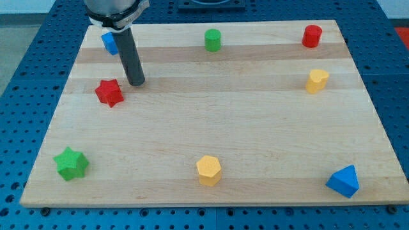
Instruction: Point at the yellow heart
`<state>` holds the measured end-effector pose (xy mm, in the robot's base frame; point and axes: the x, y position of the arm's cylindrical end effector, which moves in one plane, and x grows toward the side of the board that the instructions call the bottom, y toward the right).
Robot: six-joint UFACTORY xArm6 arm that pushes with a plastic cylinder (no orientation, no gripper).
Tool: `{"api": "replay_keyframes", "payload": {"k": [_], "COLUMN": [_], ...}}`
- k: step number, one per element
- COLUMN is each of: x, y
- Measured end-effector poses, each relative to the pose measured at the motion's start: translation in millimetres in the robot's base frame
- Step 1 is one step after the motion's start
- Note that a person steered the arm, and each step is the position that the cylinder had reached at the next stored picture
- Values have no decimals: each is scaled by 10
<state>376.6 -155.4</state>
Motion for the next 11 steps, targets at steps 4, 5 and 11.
{"api": "replay_keyframes", "payload": {"k": [4,5,11], "x": [566,265,-398], "y": [1980,2700,4231]}}
